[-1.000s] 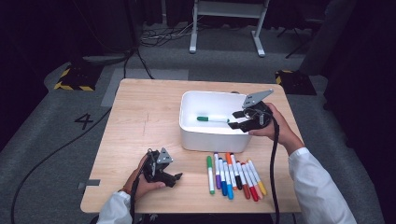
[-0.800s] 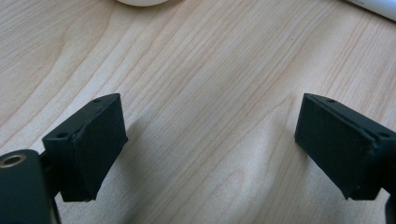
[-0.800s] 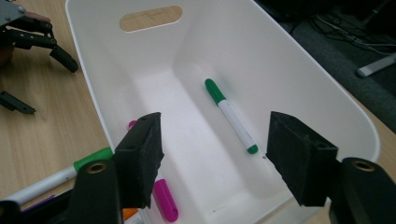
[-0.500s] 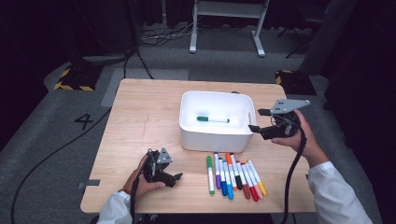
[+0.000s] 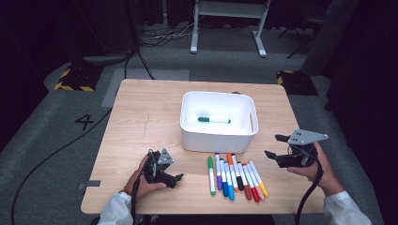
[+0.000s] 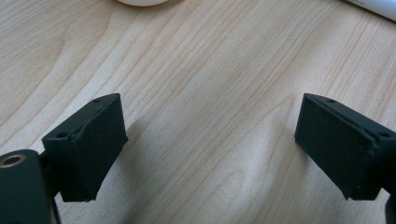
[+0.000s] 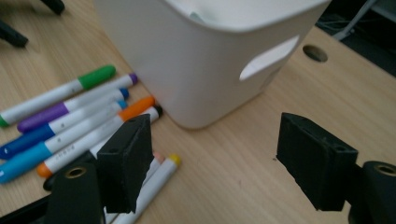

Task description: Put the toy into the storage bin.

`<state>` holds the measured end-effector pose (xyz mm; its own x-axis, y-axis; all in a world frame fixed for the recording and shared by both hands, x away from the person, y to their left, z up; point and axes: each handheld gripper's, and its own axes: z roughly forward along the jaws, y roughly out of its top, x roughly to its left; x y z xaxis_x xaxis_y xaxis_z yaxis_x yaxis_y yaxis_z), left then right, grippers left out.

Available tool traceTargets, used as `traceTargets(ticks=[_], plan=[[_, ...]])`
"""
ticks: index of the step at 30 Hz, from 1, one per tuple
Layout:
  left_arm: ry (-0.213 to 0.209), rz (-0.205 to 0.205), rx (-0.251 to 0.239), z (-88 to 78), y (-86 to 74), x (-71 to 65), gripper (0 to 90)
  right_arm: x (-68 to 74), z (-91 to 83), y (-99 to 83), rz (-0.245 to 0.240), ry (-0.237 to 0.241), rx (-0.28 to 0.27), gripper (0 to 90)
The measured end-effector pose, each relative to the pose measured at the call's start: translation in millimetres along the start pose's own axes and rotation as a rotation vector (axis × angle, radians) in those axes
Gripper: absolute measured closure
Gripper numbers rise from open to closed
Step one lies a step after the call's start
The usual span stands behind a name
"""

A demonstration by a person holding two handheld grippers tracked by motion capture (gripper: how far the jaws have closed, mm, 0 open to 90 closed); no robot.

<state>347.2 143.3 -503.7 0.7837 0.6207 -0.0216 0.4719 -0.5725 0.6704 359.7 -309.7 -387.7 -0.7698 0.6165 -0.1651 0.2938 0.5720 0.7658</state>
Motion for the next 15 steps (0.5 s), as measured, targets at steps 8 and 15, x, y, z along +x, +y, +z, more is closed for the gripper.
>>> traceTargets(ticks=[8,15], plan=[[0.000,0.000,0.000,0.0,0.0,0.0,9.1,19.3,10.3,-48.9,0.045,0.052,0.061,27.5],[0.000,0.000,0.000,0.0,0.0,-0.1,9.1,31.0,13.0,-69.9,0.088,0.092,0.074,27.5]])
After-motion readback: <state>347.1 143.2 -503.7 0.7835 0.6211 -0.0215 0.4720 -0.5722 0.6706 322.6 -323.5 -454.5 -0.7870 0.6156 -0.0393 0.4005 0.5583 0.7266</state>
